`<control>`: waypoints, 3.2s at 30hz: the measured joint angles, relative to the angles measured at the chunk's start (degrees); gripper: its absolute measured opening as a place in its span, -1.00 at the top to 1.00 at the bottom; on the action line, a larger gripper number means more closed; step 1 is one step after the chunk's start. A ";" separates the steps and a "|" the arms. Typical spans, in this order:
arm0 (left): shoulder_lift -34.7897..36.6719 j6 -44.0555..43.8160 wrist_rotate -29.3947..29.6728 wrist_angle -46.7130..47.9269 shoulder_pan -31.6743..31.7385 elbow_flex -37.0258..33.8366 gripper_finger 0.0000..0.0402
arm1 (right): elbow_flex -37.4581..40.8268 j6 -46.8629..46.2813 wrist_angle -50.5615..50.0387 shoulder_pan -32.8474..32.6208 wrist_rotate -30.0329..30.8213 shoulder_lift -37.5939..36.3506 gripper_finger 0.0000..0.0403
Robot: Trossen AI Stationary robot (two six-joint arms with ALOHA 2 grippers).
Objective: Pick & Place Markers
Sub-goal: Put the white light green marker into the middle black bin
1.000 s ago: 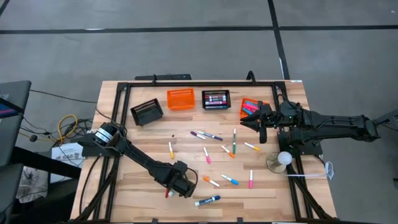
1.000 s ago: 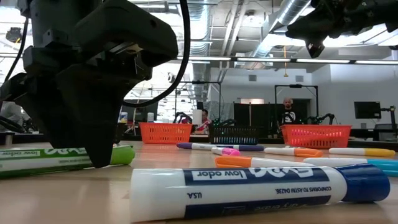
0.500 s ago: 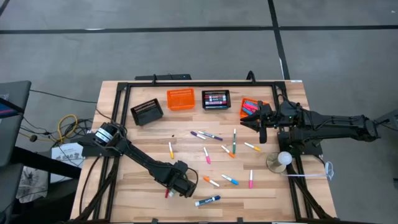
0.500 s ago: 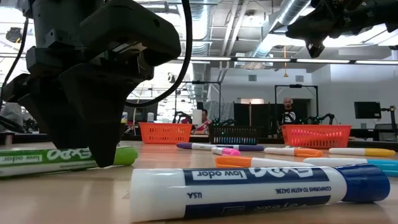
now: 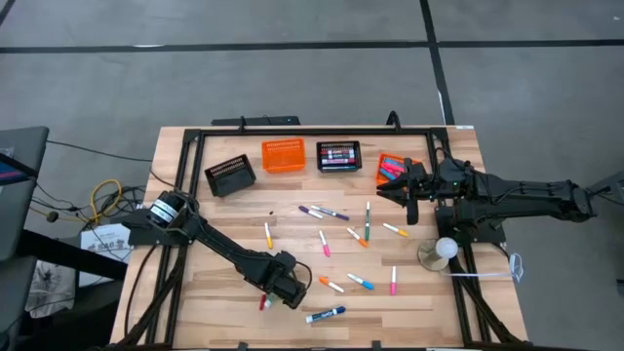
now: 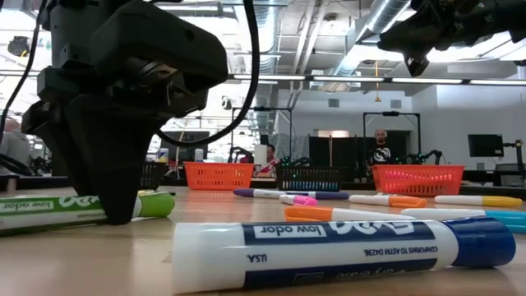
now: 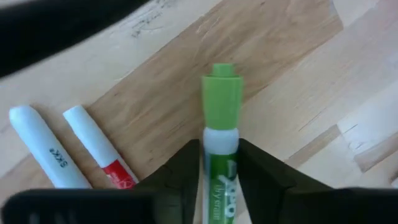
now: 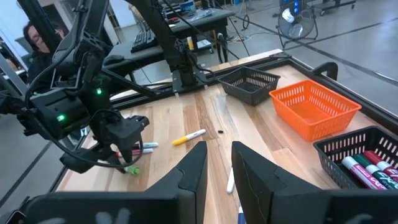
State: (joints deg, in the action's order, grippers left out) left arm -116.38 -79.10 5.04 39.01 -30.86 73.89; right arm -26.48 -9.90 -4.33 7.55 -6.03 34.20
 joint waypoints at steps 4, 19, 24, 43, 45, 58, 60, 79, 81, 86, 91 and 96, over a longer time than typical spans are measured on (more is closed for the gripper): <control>0.02 0.76 -0.76 -0.05 0.96 0.00 0.67 | 0.00 -0.01 0.01 -0.01 0.01 0.00 0.68; 2.66 3.13 0.77 -0.79 4.81 -0.40 0.67 | 0.00 -0.10 -0.01 -0.02 0.01 0.01 0.68; 9.30 4.24 6.43 -1.03 6.22 -0.29 0.66 | 0.00 -0.10 -0.01 -0.02 0.01 0.01 0.68; 24.39 38.43 8.62 -20.39 19.56 -0.15 0.67 | 0.00 -0.12 0.01 -0.01 0.03 -0.01 0.68; 24.39 41.25 6.93 -23.06 21.48 -0.15 0.67 | 0.00 -0.12 0.01 -0.01 0.03 0.01 0.68; 23.99 52.27 -5.02 -36.25 33.81 -0.09 0.67 | 0.00 -0.14 0.03 -0.02 0.03 -0.01 0.68; 24.00 53.34 -5.42 -37.39 35.09 -0.02 0.67 | 0.00 -0.14 0.04 -0.01 0.03 -0.01 0.68; 23.98 53.83 -5.55 -47.21 40.99 -0.02 0.66 | 0.02 -6.64 23.71 5.70 -1.24 15.70 0.46; 23.98 53.83 -5.55 -47.28 40.99 -0.02 0.66 | 0.02 -8.11 27.32 6.78 -3.31 18.09 0.33; 23.98 53.83 -5.55 -47.41 40.99 -0.02 0.66 | -0.01 -12.94 37.00 8.43 -6.64 24.04 -0.03; 23.98 53.83 -5.55 -47.65 40.99 -0.02 0.66 | -2.72 -14.62 40.73 8.81 -7.79 29.83 -0.25; 23.98 54.80 -5.53 -48.07 40.92 -0.02 0.66 | -6.79 -14.12 40.79 8.94 -8.04 34.28 -0.28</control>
State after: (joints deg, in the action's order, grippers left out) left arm -92.40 -24.30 -0.49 -9.07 10.07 73.87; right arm -33.27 -24.02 36.46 16.49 -14.07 68.48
